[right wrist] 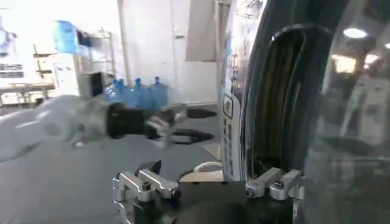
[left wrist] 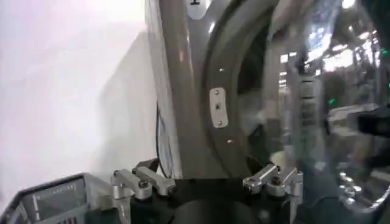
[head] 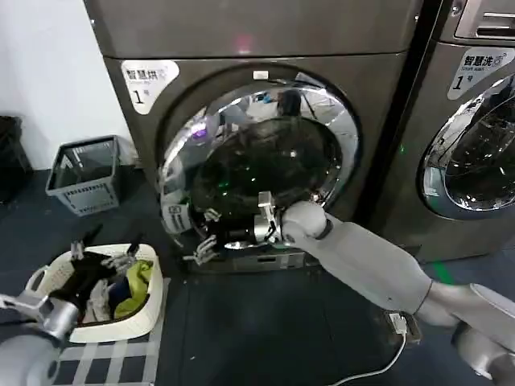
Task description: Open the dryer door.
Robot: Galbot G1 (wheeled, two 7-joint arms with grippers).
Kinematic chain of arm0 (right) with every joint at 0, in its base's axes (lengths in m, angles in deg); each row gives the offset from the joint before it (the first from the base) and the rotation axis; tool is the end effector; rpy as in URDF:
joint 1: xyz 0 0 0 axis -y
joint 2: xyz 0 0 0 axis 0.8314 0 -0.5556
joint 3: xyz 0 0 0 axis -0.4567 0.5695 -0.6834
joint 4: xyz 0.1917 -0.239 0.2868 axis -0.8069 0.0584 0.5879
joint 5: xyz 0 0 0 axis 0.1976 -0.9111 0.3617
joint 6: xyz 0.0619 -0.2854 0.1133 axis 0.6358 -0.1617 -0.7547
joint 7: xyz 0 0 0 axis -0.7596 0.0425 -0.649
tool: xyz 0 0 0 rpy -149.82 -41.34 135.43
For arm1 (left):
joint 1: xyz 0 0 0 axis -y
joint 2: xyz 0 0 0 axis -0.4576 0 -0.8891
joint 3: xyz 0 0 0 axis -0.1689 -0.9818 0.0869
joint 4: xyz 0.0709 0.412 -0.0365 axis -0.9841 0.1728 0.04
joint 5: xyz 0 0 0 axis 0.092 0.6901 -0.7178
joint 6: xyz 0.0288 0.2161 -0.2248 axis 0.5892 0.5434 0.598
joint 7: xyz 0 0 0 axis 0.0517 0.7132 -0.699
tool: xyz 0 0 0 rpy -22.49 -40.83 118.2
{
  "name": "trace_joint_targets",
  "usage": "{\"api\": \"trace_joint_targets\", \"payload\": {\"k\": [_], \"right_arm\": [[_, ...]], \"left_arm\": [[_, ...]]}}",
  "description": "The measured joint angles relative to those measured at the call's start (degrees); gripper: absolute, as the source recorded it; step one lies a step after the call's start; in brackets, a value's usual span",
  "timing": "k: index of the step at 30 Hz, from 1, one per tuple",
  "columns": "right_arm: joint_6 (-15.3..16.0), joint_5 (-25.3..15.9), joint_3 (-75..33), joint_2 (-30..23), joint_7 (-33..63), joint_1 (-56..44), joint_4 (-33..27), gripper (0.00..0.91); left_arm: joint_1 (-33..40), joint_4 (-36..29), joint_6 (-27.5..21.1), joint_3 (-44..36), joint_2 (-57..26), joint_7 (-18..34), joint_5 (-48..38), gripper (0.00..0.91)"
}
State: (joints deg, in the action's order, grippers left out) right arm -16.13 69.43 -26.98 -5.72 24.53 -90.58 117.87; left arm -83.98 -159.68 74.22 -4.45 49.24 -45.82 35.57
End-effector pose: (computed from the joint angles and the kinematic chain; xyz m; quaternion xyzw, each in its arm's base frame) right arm 0.4998 0.0400 -0.1940 0.7260 -0.6835 0.0537 0.0533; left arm 0.1729 0.2154 -0.2673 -0.0853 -0.9939 -0.0694 0.0051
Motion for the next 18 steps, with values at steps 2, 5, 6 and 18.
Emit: {"api": "trace_joint_targets", "payload": {"k": [2,5,6,18], "right_arm": [[-0.35,0.49,0.49,0.91,-0.63,0.23,1.22,0.907],[-1.04,0.75,1.24,2.38,-2.01,0.45,2.98,0.907],[-1.41,0.8,1.49,2.92,-2.69,0.49,3.53,0.907],[-4.98,6.84,3.97,9.59,-15.22,1.28,7.5,0.907]], "left_arm": [[1.03,1.47,0.41,-0.33,-1.15,-0.76,-1.06,0.907],[2.4,3.24,1.25,-1.22,-2.97,-1.65,-3.07,0.907],[2.87,3.69,1.67,-1.59,-3.72,-1.91,-3.88,0.907],[6.91,6.19,5.18,-6.22,-13.41,-5.17,-13.78,0.907]]}}
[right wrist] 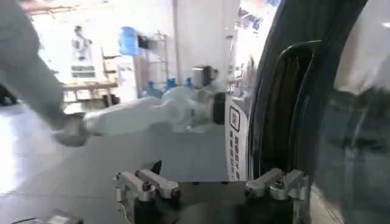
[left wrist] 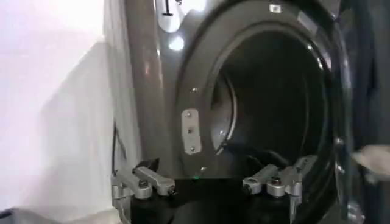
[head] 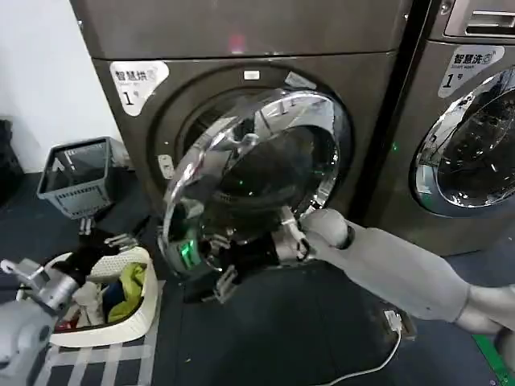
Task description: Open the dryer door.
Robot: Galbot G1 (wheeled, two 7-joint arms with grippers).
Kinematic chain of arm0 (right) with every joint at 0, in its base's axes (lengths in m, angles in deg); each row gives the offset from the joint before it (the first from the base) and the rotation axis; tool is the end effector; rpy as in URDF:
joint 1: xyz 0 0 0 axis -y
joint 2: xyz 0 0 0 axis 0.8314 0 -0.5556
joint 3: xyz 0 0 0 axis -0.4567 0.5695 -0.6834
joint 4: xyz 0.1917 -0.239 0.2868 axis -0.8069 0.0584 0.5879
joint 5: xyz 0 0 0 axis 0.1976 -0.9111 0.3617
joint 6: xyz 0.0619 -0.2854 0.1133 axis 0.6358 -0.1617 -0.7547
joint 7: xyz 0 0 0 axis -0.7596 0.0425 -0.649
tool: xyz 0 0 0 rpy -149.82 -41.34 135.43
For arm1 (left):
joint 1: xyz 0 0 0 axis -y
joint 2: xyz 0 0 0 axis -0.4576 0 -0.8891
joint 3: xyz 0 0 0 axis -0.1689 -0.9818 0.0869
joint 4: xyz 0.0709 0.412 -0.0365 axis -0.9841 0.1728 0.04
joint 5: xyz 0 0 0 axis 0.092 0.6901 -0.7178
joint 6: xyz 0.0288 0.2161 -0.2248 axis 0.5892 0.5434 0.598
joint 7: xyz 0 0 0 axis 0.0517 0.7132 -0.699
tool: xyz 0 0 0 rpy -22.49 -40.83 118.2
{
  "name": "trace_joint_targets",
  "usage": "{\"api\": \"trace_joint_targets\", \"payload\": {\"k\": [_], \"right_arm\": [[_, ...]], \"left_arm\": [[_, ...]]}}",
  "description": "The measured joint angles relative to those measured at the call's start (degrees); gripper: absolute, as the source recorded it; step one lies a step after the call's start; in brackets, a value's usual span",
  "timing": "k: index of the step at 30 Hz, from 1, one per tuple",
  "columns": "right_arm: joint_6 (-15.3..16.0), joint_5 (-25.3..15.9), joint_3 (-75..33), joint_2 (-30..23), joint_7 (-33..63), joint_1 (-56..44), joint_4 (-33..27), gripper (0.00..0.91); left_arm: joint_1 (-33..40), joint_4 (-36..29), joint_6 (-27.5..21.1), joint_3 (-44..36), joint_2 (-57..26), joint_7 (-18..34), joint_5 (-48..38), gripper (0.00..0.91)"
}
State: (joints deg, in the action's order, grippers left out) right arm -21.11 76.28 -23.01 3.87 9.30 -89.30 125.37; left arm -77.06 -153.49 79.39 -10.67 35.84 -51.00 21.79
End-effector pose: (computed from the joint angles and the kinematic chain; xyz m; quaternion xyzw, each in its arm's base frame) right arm 0.4694 -0.0162 -0.1845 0.8167 -0.5747 0.0260 0.0450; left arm 0.2299 0.2555 -0.2350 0.2011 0.9781 0.0472 0.0262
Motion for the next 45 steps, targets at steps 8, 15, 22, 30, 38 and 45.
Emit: {"api": "trace_joint_targets", "payload": {"k": [8,15,22,30,38,45], "right_arm": [[-1.03,-0.17,0.38,3.81,-9.79,0.03,0.8,0.907],[-1.43,-1.0,0.66,7.68,-16.76,-0.44,2.25,0.907],[-1.54,-1.97,-0.72,12.56,-19.19,-2.44,5.3,0.907],[-2.01,-3.37,-7.56,21.26,-20.73,-10.47,9.93,0.907],[-8.22,-4.97,-29.08,29.47,-15.92,-31.28,7.84,0.907],[-13.27,-4.12,-48.0,33.33,-7.9,-45.4,-1.07,0.907]], "left_arm": [[2.23,0.02,1.44,-4.34,-6.5,-3.28,-2.86,0.907],[7.09,-0.28,2.37,-11.33,-8.79,-5.88,-1.82,0.907],[12.8,-1.14,3.12,-21.29,-9.22,-9.02,2.04,0.907],[19.51,-3.92,3.37,-32.19,-7.97,-10.04,6.23,0.907],[24.79,-5.4,3.57,-39.78,-6.47,-10.39,9.61,0.907],[29.8,-7.77,3.29,-46.82,-4.4,-9.96,11.95,0.907]]}}
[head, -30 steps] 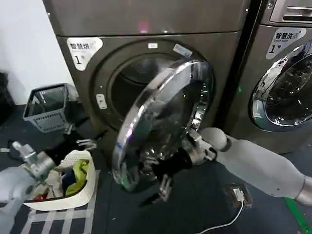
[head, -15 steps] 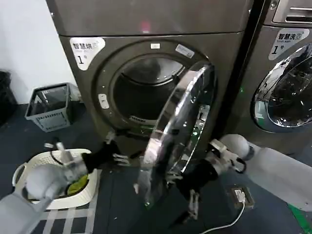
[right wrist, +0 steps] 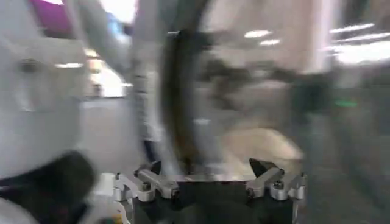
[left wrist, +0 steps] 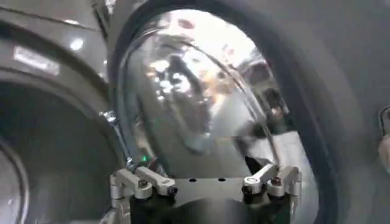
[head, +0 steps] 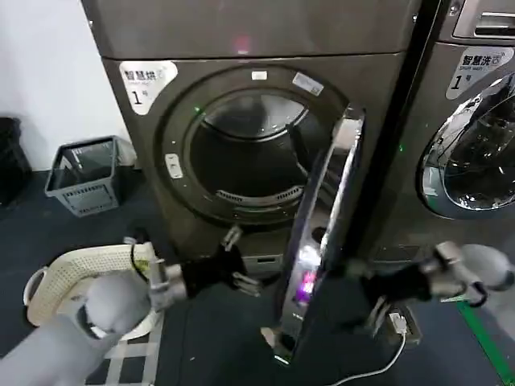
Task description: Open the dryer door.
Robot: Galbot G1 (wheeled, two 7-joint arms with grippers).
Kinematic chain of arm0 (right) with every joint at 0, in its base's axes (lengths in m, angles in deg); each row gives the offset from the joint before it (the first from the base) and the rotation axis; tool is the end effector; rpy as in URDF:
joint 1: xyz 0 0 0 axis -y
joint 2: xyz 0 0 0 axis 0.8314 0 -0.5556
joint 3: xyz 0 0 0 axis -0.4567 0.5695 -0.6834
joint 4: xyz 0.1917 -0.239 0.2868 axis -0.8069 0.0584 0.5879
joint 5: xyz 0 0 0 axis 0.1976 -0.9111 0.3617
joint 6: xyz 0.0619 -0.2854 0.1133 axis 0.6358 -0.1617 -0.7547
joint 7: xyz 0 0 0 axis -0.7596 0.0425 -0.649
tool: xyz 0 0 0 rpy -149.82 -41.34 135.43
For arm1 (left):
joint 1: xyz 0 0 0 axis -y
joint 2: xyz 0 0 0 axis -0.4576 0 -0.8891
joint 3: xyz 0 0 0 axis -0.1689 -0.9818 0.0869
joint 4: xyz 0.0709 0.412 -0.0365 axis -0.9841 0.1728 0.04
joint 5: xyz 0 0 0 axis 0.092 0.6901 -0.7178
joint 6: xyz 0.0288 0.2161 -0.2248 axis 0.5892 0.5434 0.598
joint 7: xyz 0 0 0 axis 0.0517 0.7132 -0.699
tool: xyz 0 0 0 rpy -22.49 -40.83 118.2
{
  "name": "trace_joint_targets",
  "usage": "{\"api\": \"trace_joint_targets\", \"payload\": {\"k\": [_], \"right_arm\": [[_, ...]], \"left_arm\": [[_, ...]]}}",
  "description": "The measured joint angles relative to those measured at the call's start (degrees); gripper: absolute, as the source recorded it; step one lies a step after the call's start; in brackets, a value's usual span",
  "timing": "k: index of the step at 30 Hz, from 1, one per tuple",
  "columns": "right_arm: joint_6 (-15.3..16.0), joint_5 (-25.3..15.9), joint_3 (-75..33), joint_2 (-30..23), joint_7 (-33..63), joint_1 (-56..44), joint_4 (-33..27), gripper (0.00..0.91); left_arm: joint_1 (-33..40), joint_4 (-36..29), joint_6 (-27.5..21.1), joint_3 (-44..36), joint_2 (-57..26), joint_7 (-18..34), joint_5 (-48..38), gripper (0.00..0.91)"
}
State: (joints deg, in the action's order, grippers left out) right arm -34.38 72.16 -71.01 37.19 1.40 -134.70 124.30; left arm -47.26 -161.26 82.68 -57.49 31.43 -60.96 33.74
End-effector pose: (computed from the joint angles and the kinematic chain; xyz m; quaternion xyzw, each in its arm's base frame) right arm 0.3302 -0.3442 -0.1789 0.6287 -0.7680 0.1077 0.0580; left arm 0.2946 0.0940 -0.2140 0.5636 0.8054 0.1657 0.0789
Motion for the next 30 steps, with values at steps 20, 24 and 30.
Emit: {"api": "trace_joint_targets", "payload": {"k": [20,24,30], "right_arm": [[-7.54,-12.84,-61.11,-12.5,18.49,-47.62,-26.82,0.907],[-6.88,-16.73,-73.39,-17.82,26.43,-55.43,-26.43,0.907],[-3.54,-22.88,-86.87,-28.08,35.86,-64.41,-23.04,0.907]], "left_arm": [[10.15,3.71,-0.92,-13.4,10.21,1.73,3.41,0.907],[11.51,4.65,-0.91,-15.15,12.21,2.18,4.16,0.907],[13.44,7.36,-0.66,-18.23,16.56,2.37,5.39,0.907]]}}
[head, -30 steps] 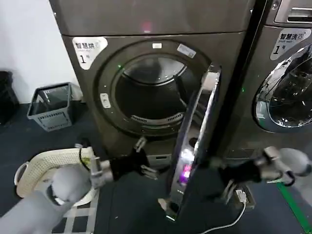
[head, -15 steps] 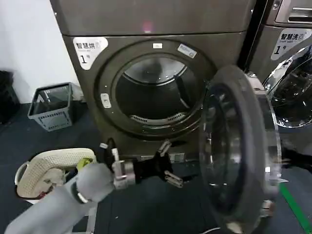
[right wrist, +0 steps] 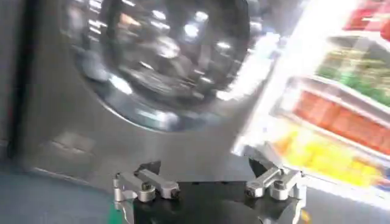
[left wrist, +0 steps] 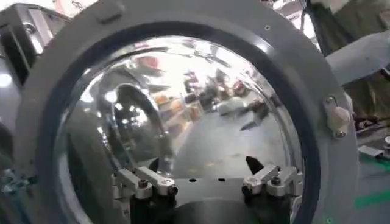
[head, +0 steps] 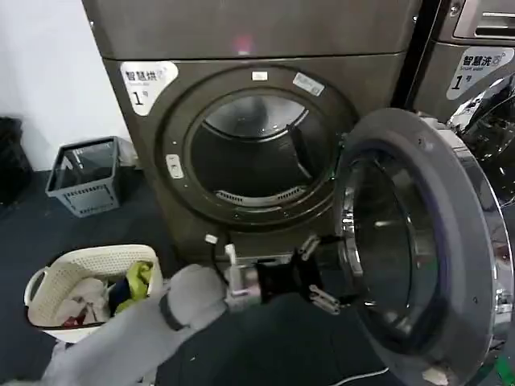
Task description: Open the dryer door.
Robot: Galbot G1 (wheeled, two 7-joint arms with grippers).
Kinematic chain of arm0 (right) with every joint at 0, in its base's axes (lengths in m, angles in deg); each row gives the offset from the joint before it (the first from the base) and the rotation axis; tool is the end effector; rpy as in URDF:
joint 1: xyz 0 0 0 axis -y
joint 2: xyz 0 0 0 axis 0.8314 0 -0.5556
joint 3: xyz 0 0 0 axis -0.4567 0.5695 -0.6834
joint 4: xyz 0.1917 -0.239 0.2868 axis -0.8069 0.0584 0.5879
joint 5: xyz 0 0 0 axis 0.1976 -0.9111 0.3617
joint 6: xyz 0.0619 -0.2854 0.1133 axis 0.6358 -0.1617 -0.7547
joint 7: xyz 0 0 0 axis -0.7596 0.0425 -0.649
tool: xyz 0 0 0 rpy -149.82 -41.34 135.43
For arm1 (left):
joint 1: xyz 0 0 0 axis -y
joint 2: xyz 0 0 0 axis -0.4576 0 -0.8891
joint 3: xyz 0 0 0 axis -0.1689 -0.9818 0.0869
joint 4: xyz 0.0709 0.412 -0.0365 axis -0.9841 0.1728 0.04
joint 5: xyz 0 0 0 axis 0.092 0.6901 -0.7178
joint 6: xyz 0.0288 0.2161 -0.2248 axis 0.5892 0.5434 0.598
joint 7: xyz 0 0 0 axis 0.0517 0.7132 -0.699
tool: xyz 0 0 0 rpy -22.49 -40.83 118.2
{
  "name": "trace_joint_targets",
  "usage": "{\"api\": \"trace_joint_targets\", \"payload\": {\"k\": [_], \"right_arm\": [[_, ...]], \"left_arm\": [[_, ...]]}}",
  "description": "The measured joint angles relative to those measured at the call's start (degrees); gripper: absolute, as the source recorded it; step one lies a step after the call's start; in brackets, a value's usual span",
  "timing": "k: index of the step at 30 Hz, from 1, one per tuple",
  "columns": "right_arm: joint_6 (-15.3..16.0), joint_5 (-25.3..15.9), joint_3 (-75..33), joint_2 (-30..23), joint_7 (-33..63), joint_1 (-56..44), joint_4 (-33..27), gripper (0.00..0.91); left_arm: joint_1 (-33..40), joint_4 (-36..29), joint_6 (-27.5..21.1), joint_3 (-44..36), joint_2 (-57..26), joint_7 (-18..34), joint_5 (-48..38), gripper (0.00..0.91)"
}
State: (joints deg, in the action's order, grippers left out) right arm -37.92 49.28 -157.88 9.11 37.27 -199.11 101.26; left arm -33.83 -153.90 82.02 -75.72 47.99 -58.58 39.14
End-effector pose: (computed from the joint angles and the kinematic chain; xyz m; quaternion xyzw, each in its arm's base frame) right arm -0.0780 -0.5550 -0.2223 -0.1886 -0.9455 0.2202 0.1485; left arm 0.3374 -0.0390 -0.2371 0.6300 0.7541 0.1398 0.1219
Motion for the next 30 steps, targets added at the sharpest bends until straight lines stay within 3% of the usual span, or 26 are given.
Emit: {"api": "trace_joint_targets", "payload": {"k": [4,12,21,30], "right_arm": [[1.8,-3.21,-6.3,-6.82,5.59,-3.53,3.02,0.907],[9.6,-8.86,-14.62,-16.86,17.32,-8.39,7.97,0.907],[9.56,-9.15,-16.88,-24.07,18.68,-9.97,8.28,0.907],[9.31,-8.99,-17.07,-26.06,18.39,-9.89,8.19,0.907]], "left_arm": [[1.63,2.81,0.27,-2.47,3.07,-0.04,0.31,0.907],[4.7,8.92,1.35,-6.47,9.15,-0.23,1.8,0.907],[7.39,16.63,1.91,-8.23,17.13,0.07,3.65,0.907],[10.45,25.86,3.36,-8.75,25.4,2.19,7.27,0.907]]}}
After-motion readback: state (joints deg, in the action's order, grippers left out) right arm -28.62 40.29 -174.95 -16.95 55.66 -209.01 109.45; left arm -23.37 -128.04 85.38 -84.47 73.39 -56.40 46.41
